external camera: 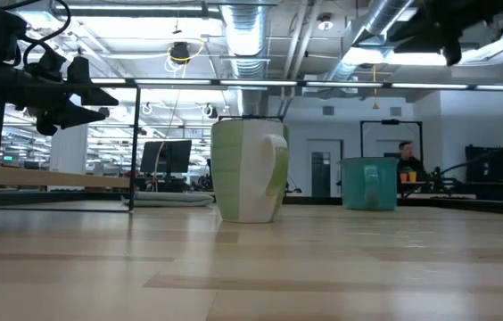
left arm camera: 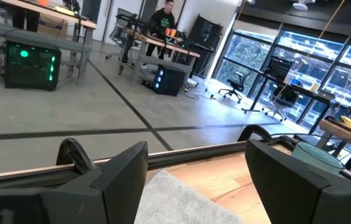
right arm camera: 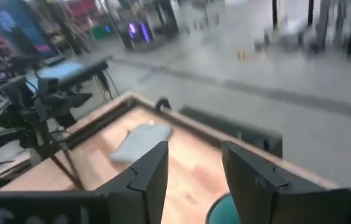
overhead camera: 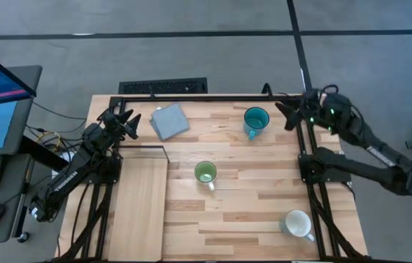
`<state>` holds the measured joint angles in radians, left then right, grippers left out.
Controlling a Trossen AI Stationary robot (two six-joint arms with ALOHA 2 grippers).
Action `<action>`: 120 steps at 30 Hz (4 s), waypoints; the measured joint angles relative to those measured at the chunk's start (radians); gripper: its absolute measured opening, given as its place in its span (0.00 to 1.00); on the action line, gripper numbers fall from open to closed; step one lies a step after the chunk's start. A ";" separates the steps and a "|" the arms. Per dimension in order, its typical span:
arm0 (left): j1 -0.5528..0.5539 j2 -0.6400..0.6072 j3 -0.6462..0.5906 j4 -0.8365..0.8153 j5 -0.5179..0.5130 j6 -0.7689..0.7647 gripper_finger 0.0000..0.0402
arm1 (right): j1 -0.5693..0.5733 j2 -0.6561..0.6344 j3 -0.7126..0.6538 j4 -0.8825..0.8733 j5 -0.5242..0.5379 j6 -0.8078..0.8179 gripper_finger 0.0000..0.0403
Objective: Stack small to large cups/mugs on shelf
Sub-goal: Put the top blue mug on the shelf
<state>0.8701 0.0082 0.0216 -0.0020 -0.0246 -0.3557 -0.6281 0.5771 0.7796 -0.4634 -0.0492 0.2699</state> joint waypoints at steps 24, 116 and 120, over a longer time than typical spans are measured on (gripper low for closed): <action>0.000 0.000 0.000 -0.004 0.040 0.045 0.65 | 0.287 0.782 0.470 -0.705 -0.009 0.726 0.43; 0.000 0.000 0.000 -0.003 0.045 0.011 0.65 | 0.288 1.210 0.452 -0.597 0.283 1.086 0.67; 0.000 0.000 0.000 -0.003 0.045 0.011 0.65 | 0.283 1.210 0.452 -0.598 0.283 1.123 0.67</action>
<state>0.8700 0.0086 0.0218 -0.0051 0.0204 -0.3443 -0.3450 1.7874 1.2312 -1.0609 0.2340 1.3925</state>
